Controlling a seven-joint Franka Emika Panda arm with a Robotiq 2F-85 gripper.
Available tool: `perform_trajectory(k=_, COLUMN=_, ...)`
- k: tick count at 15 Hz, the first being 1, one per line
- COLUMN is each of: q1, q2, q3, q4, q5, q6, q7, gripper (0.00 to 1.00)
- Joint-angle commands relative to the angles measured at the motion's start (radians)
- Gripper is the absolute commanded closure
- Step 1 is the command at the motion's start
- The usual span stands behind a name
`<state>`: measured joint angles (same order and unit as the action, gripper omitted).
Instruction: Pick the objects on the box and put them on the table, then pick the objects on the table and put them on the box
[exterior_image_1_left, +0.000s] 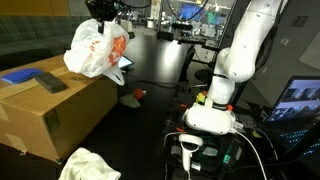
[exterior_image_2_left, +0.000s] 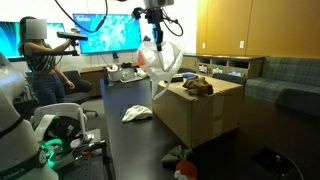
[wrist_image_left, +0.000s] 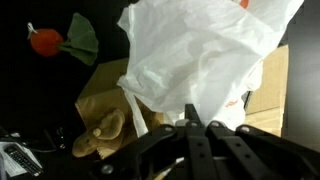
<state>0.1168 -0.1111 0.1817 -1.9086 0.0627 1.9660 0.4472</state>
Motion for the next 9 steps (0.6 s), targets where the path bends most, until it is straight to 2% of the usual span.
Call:
perform_trajectory(k=1, q1=0.0, q2=0.084, q3=-0.013, q4=0.154, q5=0.002, q6=-0.044, q7=-0.013, gripper=1.0)
perform_trajectory(k=9, q1=0.012, q2=0.243, q3=-0.03, q4=0.4, q5=0.026, q6=-0.051, q7=-0.084, gripper=1.0)
